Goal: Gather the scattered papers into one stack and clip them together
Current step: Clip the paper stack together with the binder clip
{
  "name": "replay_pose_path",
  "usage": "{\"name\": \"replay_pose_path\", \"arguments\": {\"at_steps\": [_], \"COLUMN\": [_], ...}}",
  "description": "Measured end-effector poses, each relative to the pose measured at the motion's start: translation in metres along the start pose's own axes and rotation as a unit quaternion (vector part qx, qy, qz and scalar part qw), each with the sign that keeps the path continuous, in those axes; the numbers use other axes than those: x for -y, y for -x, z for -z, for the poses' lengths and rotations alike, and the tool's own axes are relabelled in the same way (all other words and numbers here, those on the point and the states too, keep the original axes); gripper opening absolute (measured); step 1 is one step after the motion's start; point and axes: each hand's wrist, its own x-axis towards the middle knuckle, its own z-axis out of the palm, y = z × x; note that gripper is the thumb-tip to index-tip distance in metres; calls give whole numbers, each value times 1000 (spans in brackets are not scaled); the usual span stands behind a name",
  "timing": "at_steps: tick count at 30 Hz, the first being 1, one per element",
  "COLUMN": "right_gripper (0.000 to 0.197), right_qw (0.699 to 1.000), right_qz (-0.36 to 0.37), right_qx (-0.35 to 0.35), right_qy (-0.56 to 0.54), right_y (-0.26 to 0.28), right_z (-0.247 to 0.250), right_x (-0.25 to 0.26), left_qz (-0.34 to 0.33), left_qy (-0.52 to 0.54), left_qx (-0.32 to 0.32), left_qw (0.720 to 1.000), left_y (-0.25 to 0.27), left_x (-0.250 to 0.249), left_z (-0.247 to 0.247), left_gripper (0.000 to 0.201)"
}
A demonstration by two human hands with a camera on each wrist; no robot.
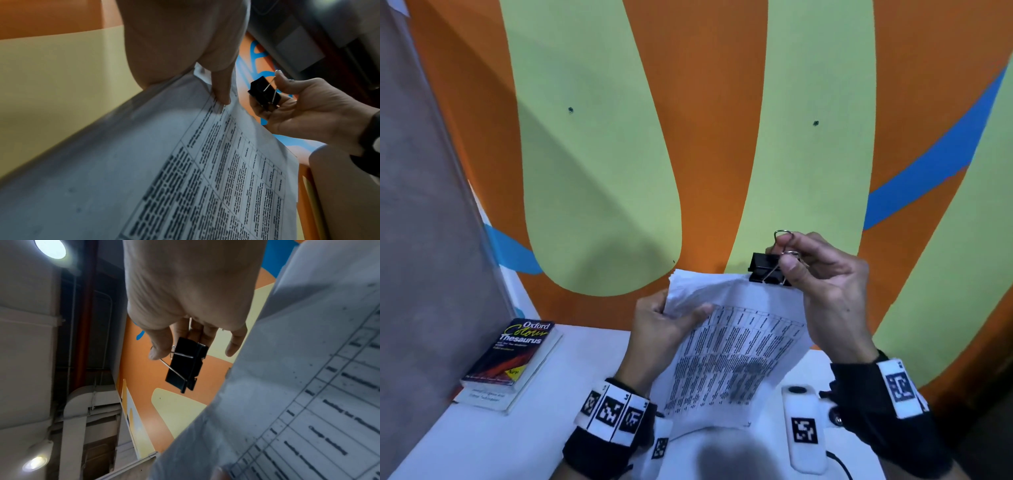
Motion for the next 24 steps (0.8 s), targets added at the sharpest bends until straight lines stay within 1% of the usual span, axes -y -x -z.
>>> {"name": "replay_pose_path", "arguments": {"at_steps": [4,8,15,18,20,22,24], "right_gripper": [30,28,21,27,29,35,50], "right_qw": [1000,998,994,991,985,974,956], "right_qz": [10,17,7,-9,-28,-74,-126], "right_qx": [13,31,60,77,106,141,182], "right_qy": [23,50,94,109,134,160,191], "right_y": [1,1,4,4,3,0,-6], "right_z": [0,-2,1,3,4,5,9], "right_x": [1,2,3,3,6,12,20], "left_qz": [-1,-12,-21,-39,-56,-59,-48], "left_qy": [10,12,28,25,15,16,25], "left_qx": [15,22,35,34,41,43,41], "left_qw": [1000,1000,999,998,997,997,998], "left_y": [3,3,2,0,0,0,0], "left_x": [-7,-7,-8,-5,-4,-2,-1], "left_z": [-5,-9,-7,-2,0,1,1], "left_gripper": [9,19,18,22,21,20,17]}}
